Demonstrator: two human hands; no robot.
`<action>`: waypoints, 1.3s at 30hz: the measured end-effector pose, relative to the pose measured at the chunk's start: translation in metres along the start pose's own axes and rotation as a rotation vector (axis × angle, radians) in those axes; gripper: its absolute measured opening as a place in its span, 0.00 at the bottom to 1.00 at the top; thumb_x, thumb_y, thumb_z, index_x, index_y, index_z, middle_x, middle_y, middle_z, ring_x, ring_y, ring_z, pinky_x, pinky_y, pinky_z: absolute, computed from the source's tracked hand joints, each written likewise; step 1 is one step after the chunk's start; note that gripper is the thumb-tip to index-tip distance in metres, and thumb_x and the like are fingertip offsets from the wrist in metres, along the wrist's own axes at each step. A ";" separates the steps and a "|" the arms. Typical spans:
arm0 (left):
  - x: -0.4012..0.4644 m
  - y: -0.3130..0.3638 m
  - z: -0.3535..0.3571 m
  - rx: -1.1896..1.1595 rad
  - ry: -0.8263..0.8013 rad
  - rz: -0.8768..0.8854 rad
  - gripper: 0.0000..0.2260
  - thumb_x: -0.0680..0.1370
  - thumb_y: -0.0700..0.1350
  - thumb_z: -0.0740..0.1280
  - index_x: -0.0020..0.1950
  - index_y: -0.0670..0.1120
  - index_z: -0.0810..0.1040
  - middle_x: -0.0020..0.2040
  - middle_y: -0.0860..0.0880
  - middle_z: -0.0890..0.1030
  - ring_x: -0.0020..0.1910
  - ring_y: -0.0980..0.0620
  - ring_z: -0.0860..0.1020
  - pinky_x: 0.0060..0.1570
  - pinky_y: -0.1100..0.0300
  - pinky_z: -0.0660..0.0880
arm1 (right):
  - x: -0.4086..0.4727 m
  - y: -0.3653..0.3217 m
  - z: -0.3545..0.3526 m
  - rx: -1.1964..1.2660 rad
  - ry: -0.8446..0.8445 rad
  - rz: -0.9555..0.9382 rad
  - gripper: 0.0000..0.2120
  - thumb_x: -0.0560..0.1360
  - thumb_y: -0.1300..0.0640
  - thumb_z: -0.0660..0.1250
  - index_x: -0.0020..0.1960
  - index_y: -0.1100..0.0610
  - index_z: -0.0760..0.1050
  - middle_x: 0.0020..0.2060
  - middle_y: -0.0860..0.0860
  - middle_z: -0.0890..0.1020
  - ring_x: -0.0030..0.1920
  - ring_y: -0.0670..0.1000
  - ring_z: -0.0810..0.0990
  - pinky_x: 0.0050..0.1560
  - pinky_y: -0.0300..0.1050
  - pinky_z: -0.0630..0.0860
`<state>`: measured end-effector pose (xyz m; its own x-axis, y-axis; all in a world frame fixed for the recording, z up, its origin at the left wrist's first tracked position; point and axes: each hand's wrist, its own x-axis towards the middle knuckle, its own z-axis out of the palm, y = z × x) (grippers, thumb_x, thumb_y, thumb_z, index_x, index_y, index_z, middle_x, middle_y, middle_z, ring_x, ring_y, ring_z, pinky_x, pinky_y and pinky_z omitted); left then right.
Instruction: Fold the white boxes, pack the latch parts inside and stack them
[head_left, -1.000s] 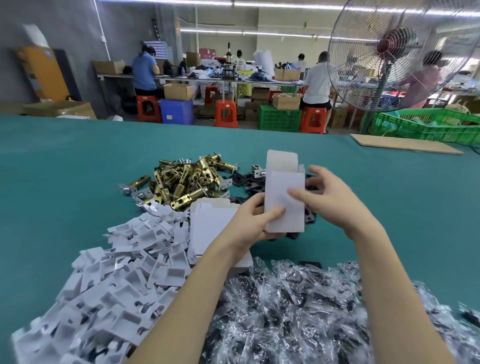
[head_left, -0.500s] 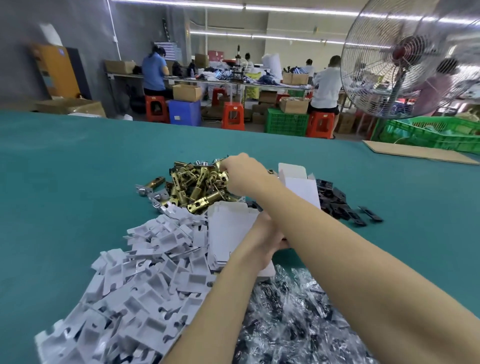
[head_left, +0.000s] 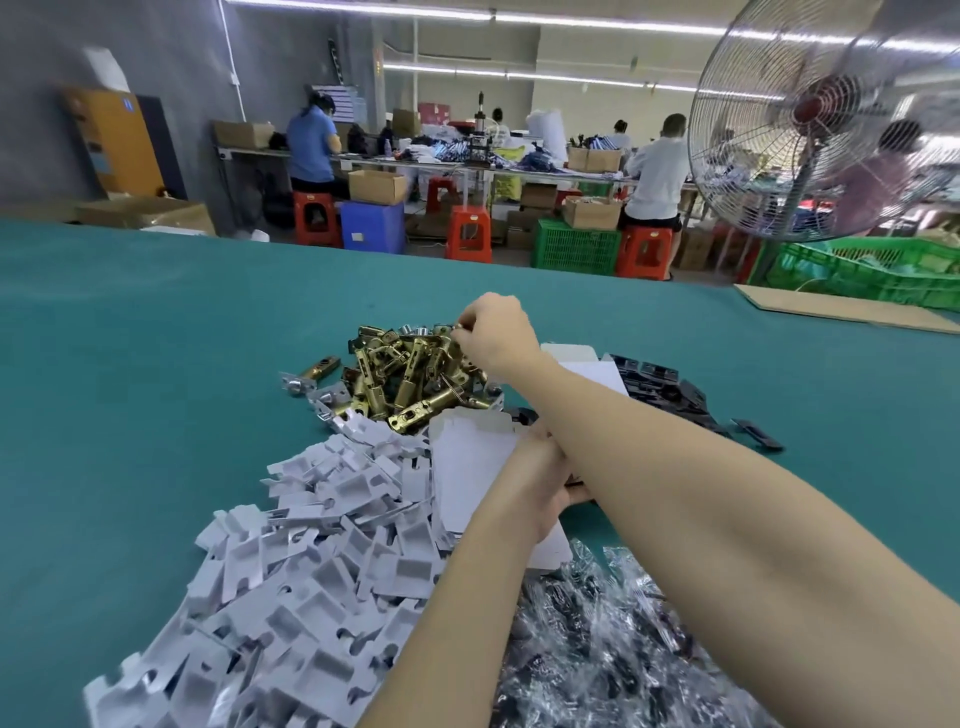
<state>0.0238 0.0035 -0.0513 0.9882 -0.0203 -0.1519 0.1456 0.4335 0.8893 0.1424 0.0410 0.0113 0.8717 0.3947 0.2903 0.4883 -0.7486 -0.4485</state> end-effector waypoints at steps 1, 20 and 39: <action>0.002 -0.003 0.000 0.046 -0.001 0.018 0.14 0.79 0.45 0.64 0.63 0.44 0.75 0.47 0.43 0.72 0.45 0.46 0.72 0.37 0.60 0.79 | 0.003 0.001 -0.006 0.078 0.024 0.048 0.10 0.78 0.57 0.69 0.55 0.60 0.85 0.51 0.59 0.85 0.50 0.59 0.84 0.55 0.51 0.82; -0.005 0.001 0.004 0.128 0.003 -0.019 0.19 0.79 0.42 0.72 0.68 0.47 0.73 0.61 0.47 0.81 0.58 0.44 0.82 0.49 0.46 0.84 | -0.042 0.041 -0.152 1.114 0.195 0.300 0.03 0.77 0.63 0.74 0.49 0.63 0.82 0.41 0.58 0.88 0.41 0.53 0.88 0.39 0.40 0.83; -0.005 0.005 -0.004 0.293 -0.098 0.056 0.23 0.75 0.31 0.73 0.65 0.52 0.78 0.56 0.46 0.86 0.53 0.46 0.85 0.49 0.47 0.84 | -0.158 0.096 -0.149 0.940 0.476 0.285 0.12 0.73 0.53 0.79 0.45 0.60 0.81 0.36 0.53 0.87 0.40 0.54 0.89 0.40 0.42 0.84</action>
<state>0.0189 0.0092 -0.0481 0.9929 -0.0967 -0.0694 0.0842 0.1587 0.9837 0.0457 -0.1726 0.0488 0.9517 -0.1266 0.2797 0.2827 0.0060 -0.9592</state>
